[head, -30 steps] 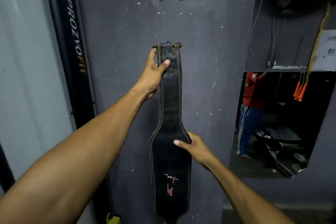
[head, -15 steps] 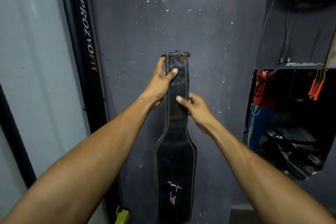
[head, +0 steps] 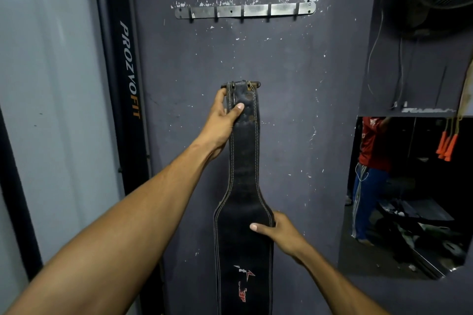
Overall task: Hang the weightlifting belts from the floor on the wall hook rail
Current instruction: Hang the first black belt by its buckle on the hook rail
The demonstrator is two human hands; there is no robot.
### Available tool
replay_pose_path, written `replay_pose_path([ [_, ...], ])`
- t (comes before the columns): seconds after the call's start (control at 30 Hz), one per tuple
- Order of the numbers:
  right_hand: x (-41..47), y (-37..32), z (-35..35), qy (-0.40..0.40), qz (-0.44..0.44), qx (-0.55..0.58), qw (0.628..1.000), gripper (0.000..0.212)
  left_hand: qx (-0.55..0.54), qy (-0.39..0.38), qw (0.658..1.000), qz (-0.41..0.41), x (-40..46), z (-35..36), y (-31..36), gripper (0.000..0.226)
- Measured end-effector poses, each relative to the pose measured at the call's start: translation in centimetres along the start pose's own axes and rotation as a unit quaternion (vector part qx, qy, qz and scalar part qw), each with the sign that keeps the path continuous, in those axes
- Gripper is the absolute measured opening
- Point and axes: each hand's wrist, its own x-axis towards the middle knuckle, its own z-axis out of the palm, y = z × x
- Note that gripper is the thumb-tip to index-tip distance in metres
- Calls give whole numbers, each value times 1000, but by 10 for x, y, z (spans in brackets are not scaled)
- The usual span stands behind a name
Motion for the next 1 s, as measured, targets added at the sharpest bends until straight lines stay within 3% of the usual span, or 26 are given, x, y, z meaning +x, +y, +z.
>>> replay_pose_path([
  [0.13,13,-35,-13,21,-35,-12,999,21,10,1,1000,-1,3,7,-6,39],
  [0.4,60,-188,-45,165,-187,103,963,39,41,-22,999,-15,-7,45,-17,40],
  [0.47,68,-210,-55,227,-192,49,953,40,39,-24,999,-27,-11,54,-19,41],
  [0.7,93,-226,-78,396,-210,-73,891,39,32,-28,998,-48,1,78,-34,33],
  [0.83,109,-225,-86,430,-253,-103,861,45,48,43,998,-25,31,86,-43,24],
  [0.97,130,-239,-104,439,-282,-109,846,44,-1,37,999,31,75,90,-46,7],
  [1.0,143,-244,-116,449,-297,-110,836,44,-24,30,999,32,95,90,-49,12],
])
